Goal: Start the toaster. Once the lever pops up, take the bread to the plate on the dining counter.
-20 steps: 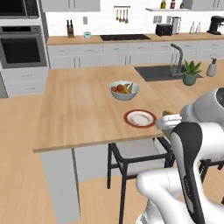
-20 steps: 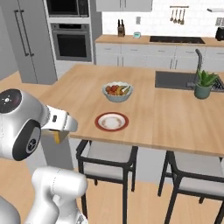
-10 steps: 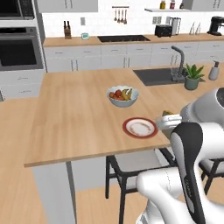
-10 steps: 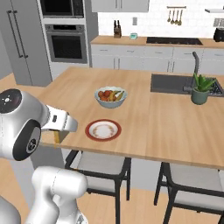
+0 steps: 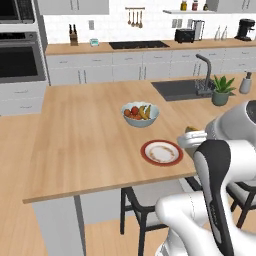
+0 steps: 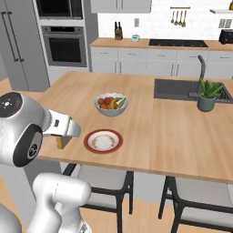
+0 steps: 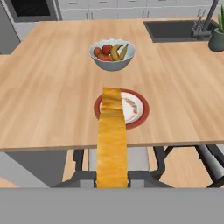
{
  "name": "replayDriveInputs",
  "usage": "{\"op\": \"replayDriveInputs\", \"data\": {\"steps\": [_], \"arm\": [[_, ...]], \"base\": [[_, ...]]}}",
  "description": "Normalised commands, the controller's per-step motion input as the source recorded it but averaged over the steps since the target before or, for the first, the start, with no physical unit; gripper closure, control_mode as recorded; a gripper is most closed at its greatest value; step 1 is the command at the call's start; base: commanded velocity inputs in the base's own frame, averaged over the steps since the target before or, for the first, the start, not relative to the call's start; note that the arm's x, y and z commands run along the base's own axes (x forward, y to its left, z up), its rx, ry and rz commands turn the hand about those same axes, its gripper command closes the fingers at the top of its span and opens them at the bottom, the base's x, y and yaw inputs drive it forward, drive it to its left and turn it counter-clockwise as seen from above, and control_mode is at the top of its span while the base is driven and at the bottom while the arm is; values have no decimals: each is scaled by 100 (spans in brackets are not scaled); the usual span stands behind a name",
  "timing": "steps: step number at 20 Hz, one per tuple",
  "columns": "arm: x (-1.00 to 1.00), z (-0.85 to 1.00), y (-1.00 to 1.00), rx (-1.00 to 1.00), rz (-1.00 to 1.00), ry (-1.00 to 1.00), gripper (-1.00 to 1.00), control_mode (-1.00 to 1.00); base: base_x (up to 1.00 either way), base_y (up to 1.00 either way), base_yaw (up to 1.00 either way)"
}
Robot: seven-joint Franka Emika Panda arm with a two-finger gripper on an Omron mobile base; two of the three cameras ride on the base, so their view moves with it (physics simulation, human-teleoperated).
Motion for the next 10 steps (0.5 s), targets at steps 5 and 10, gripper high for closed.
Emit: {"op": "replayDriveInputs", "data": {"steps": [5, 10], "arm": [[49, -5, -23, 0, 0, 0, 100, -100], [86, -18, -25, 0, 2, 0, 100, -100]], "base": [[8, -5, 0], [0, 0, 0]]}}
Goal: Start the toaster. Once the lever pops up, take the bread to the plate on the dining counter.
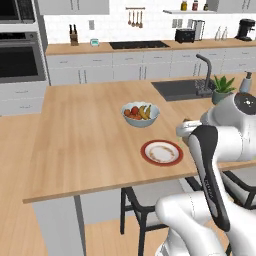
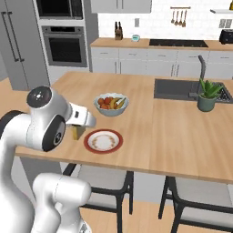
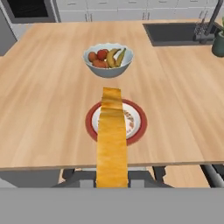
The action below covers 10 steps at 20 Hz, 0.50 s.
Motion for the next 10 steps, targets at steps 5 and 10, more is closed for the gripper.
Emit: {"op": "replayDriveInputs", "data": {"steps": [5, 10], "arm": [[86, -41, -19, 0, 11, 0, 100, -100], [68, -62, -6, 0, 6, 0, 100, -100]], "base": [[0, 0, 0], [0, 0, 0]]}}
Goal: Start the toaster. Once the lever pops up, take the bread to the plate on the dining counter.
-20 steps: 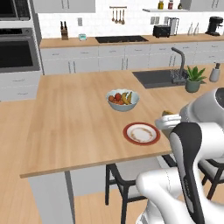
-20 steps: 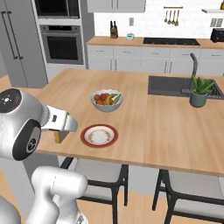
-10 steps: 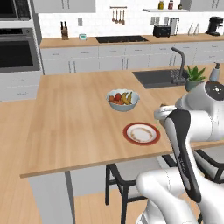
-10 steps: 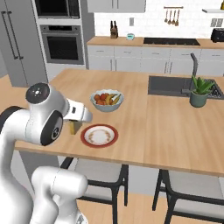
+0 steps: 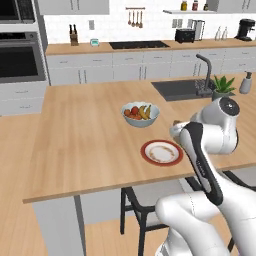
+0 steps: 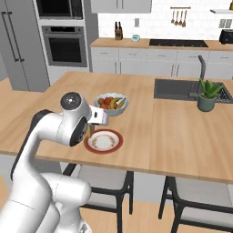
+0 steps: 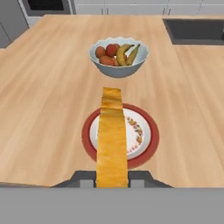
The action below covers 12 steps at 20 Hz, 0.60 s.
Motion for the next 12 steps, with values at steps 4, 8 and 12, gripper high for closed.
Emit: {"op": "replayDriveInputs", "data": {"steps": [4, 8, 12], "arm": [[59, -32, -1, 0, 1, 11, 100, -100], [49, -19, -1, 0, 0, 16, 100, -100], [47, -17, -3, 0, 0, 12, 100, -100]], "base": [[0, 0, 0], [0, 0, 0], [0, 0, 0]]}}
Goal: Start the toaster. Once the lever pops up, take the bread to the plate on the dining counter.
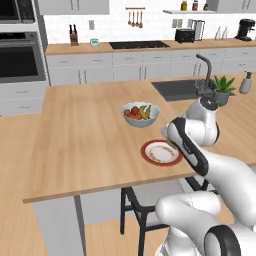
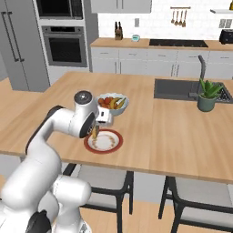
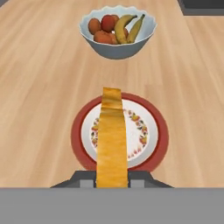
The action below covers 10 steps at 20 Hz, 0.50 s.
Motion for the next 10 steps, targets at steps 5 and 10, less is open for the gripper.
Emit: {"op": "replayDriveInputs", "data": {"steps": [5, 10], "arm": [[32, -32, -4, 0, 0, 3, 100, -100], [16, -36, -7, 0, 0, 0, 100, -100]], "base": [[0, 0, 0], [0, 0, 0]]}}
